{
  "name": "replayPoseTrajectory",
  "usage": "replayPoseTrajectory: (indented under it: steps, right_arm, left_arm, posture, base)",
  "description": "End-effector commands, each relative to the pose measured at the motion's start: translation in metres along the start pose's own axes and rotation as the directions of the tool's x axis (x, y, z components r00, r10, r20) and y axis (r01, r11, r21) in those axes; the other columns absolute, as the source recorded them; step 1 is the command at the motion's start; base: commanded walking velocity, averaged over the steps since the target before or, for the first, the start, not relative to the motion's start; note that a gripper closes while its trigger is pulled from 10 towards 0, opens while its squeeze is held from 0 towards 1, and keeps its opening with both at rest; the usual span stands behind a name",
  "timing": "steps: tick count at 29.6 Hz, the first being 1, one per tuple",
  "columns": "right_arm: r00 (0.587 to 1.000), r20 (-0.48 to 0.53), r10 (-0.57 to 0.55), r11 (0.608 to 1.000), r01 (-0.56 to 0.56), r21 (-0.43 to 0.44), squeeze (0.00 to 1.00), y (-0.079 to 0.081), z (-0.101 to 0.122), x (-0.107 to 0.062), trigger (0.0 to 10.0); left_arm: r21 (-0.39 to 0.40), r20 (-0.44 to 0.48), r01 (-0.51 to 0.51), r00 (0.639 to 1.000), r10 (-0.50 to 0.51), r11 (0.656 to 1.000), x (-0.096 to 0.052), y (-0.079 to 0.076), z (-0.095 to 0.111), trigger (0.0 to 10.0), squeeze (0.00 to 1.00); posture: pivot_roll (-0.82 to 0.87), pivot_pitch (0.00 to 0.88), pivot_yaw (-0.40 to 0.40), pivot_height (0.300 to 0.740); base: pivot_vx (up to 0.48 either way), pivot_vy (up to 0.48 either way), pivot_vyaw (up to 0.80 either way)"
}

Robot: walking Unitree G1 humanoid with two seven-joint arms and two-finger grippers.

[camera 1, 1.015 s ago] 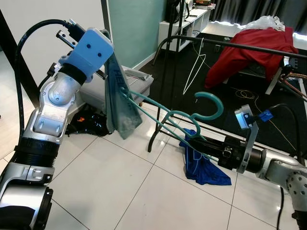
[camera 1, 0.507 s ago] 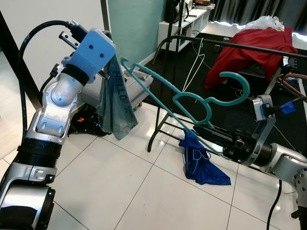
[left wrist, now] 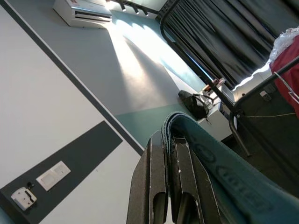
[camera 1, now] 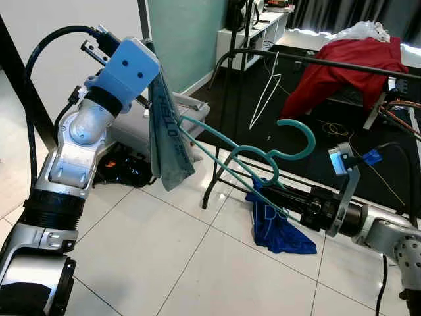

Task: Hang hanger

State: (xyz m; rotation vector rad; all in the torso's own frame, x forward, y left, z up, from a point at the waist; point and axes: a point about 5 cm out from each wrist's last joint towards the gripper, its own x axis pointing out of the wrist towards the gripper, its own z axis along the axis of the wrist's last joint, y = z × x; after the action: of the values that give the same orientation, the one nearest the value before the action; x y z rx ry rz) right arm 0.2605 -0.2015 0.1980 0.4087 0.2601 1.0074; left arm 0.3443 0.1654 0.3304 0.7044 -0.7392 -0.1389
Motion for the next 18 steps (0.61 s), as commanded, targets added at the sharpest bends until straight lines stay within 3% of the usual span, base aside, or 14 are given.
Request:
replayPoseTrajectory:
  steps: [1, 9, 18]
  right_arm:
    - [0.999, -0.009, 0.040, 0.999, -0.040, -0.002, 0.00, 0.006, 0.000, 0.001, 10.0]
    - [0.997, -0.008, 0.073, 0.997, -0.073, -0.010, 0.00, 0.011, 0.002, 0.000, 10.0]
    - [0.999, -0.040, -0.019, 0.999, 0.018, -0.028, 0.00, 0.000, -0.002, 0.000, 10.0]
  left_arm:
    - [0.009, 0.010, 0.009, 1.000, -0.009, 1.000, 0.001, -0.001, 0.003, 10.0, 0.00]
    - [0.007, 0.010, 0.010, 1.000, -0.010, 1.000, 0.002, -0.001, 0.003, 10.0, 0.00]
    - [0.009, 0.021, 0.007, 1.000, -0.007, 1.000, 0.003, 0.001, 0.007, 10.0, 0.00]
  posture:
    - [-0.12, 0.022, -0.003, 0.740]
    - [-0.12, 0.022, -0.003, 0.740]
    - [-0.11, 0.022, -0.003, 0.740]
  base:
    - [0.000, 0.000, 0.00]
    - [0.000, 0.000, 0.00]
    - [0.000, 0.000, 0.00]
